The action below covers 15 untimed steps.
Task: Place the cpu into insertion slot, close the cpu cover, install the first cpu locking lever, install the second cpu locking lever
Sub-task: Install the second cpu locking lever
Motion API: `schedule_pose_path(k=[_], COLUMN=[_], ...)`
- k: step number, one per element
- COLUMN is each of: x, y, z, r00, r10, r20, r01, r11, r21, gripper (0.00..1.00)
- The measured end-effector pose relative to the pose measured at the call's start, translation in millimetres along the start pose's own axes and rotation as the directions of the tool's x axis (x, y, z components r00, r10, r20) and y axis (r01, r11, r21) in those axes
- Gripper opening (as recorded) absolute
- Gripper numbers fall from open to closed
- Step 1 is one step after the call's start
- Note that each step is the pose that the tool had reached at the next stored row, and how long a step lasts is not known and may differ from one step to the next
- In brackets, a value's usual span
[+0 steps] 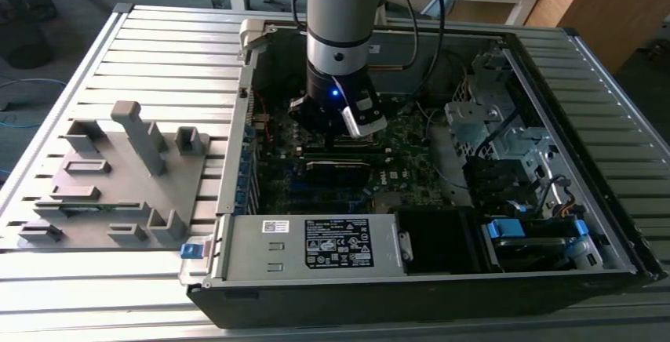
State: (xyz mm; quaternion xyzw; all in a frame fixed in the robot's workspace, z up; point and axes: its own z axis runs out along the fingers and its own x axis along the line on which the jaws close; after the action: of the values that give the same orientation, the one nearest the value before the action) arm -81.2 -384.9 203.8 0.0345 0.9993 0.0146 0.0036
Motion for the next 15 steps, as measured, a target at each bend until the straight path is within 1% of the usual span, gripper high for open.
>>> schedule_pose_path(k=[6, 7, 8, 9, 13, 15], x=[0.0, 0.0, 0.1, 0.0, 0.0, 0.0], y=[0.1, 0.1, 0.0, -0.1, -0.4, -0.6], z=[-2.8, -2.9, -2.9, -2.9, -3.0, -2.9], r00=[1.0000, 1.0000, 1.0000, 1.0000, 1.0000, 1.0000], r10=[0.000, 0.000, 0.000, 0.000, 0.000, 0.000], r20=[0.0001, -0.0002, -0.0009, -0.0012, -0.0024, -0.0026], r01=[0.000, 0.000, 0.000, 0.000, 0.000, 0.000], r11=[1.0000, 1.0000, 0.9999, 0.9998, 0.9994, 0.9992], r21=[-0.0003, -0.0028, -0.0125, -0.0187, -0.0346, -0.0388], gripper=[0.10, 0.10, 0.10, 0.10, 0.10, 0.10])
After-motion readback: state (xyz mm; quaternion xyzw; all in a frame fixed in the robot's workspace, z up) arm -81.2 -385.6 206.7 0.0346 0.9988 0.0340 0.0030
